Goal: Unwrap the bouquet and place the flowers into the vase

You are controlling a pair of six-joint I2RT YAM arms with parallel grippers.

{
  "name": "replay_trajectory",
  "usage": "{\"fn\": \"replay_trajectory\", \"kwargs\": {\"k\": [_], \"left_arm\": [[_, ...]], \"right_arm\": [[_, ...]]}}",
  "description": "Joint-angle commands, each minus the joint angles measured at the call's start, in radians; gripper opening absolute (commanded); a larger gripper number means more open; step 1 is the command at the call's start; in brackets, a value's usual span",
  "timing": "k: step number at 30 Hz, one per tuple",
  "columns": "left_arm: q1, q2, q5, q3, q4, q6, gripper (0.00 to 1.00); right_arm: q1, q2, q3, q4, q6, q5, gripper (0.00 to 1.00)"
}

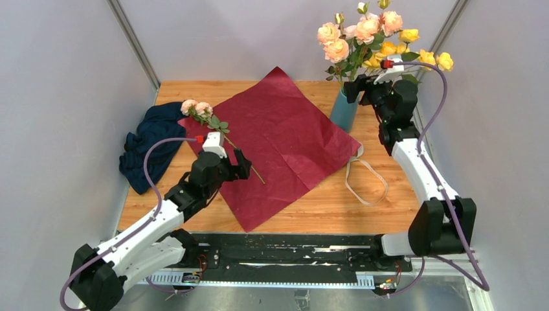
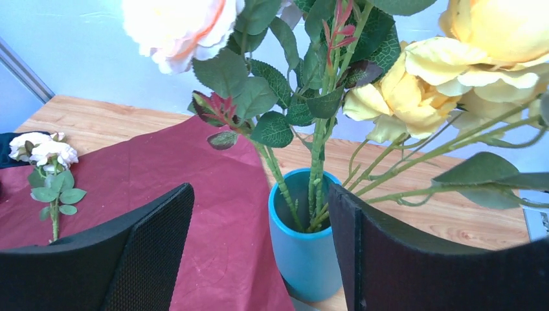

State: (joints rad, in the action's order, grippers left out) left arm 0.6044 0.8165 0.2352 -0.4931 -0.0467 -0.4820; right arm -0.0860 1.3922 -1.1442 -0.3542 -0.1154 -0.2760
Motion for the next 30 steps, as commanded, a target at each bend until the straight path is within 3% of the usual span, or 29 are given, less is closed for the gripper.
{"fn": "replay_trajectory", "kwargs": {"k": [1, 7, 12, 18, 24, 30], "left_arm": [[-0.002, 0.096, 0.19, -0.112, -0.126, -0.145, 0.99], [-0.002, 0.272, 0.435, -0.303, -0.349, -0.392, 1.0], [-0.032, 0.47, 0.525, -0.508, -0.509, -0.552, 0.99], [-0.151, 0.667, 0.501, -0.622, -0.513, -0.708, 0.9], [-0.22, 0.934, 0.503, -0.812, -0.614, -0.735, 0.86], [-0.266, 1.083, 0.457, -0.91, -0.595, -0.718, 0.83]], "right_arm": [[-0.015, -0.082, 0.071, 0.023, -0.008, 0.015, 0.8], [-0.037, -0.211, 0.19, -0.007, -0.045, 0.025, 0.8], [-0.101, -0.311, 0.237, 0.015, -0.046, 0.002, 0.8], [-0.169, -0.44, 0.308, 0.018, -0.069, -0.009, 0.8], [-0.191, -0.485, 0.319, 0.031, -0.077, -0.03, 0.79], [-0.197, -0.471, 0.319, 0.012, -0.106, -0.071, 0.79]]}}
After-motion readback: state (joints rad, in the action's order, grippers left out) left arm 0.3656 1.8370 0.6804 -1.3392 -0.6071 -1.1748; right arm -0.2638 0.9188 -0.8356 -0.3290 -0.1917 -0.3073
